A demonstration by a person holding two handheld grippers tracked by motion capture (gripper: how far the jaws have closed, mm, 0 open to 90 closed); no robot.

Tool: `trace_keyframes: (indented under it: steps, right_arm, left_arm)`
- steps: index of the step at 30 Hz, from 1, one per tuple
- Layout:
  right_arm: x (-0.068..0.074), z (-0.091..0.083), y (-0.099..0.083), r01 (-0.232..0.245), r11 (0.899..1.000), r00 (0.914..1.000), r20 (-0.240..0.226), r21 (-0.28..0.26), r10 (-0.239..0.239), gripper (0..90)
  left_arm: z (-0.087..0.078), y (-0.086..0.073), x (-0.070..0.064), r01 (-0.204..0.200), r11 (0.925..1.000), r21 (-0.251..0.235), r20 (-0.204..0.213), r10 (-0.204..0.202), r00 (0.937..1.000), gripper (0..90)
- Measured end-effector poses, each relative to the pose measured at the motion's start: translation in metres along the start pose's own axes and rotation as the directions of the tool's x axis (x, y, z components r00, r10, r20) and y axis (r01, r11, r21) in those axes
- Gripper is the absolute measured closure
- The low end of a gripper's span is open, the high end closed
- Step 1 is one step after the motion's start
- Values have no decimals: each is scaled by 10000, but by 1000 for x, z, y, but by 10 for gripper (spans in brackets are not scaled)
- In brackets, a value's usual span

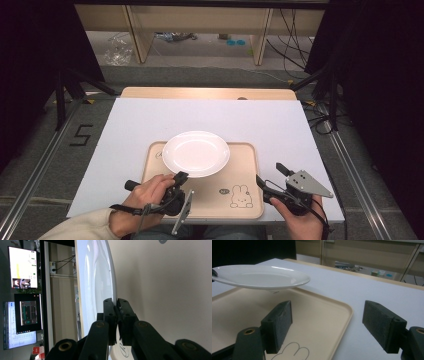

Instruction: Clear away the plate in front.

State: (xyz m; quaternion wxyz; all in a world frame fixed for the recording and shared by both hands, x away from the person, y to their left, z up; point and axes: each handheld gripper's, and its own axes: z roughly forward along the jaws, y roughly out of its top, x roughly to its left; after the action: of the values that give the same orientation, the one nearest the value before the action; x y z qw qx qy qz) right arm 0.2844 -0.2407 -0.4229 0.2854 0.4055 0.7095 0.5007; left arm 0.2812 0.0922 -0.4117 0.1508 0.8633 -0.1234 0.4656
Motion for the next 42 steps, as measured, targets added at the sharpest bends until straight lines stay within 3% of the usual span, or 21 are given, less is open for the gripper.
trace_keyframes:
  steps: [5,10,15,24,26,27,29,31,33,35,37,40,41,42]
  right_arm:
    - [0,0,0,43,10000,10000,14,-23,-43,250]
    - [0,0,0,-3,10000,10000,1,13,3,250]
    - [0,0,0,50,10000,10000,-10,-23,-50,250]
    - [-1,-1,0,161,9997,9998,100,174,-163,250]
    - [0,2,-1,81,9999,10000,52,-117,-81,250]
    - [-1,-1,0,170,9998,9998,133,142,-172,250]
    - [-1,-1,0,160,9997,9998,123,175,-162,250]
    - [0,0,0,153,9999,9998,92,33,-154,250]
    - [-1,0,0,143,9999,9999,88,95,-144,250]
    - [-1,0,0,149,9998,9999,84,101,-150,249]
    - [0,0,0,135,9998,9998,109,139,-136,250]
    - [0,2,-1,63,10000,10000,20,-71,-63,250]
    - [0,2,-1,61,10000,10000,25,-51,-61,249]
    - [-1,0,0,145,9998,9998,106,104,-146,249]
  left_arm:
    - [1,1,-3,24,10000,-51,128,-23,9999,859]
    - [8,5,-12,-196,9997,-120,525,202,9984,858]
    - [10,6,-15,-327,9994,-104,637,333,9974,852]
    - [16,5,-19,-172,9997,-197,985,191,9950,849]
    - [17,5,-19,-52,9996,-287,1233,87,9923,852]
    - [17,4,-19,127,9993,-338,1398,-79,9902,856]
    - [17,4,-20,86,9993,-365,1424,-33,9898,858]
    - [19,2,-20,432,9980,-470,1766,-343,9837,863]
    - [19,2,-19,534,9973,-508,1840,-433,9820,865]
    - [20,0,-15,939,9939,-575,2361,-779,9686,867]
    - [22,-2,-13,1495,9858,-764,2802,-1226,9521,850]
    - [24,-6,-9,1732,9818,-776,2922,-1437,9455,745]
    - [24,-8,-9,1921,9779,-825,2965,-1600,9415,724]
    - [24,-8,-9,1921,9779,-825,2965,-1600,9415,696]
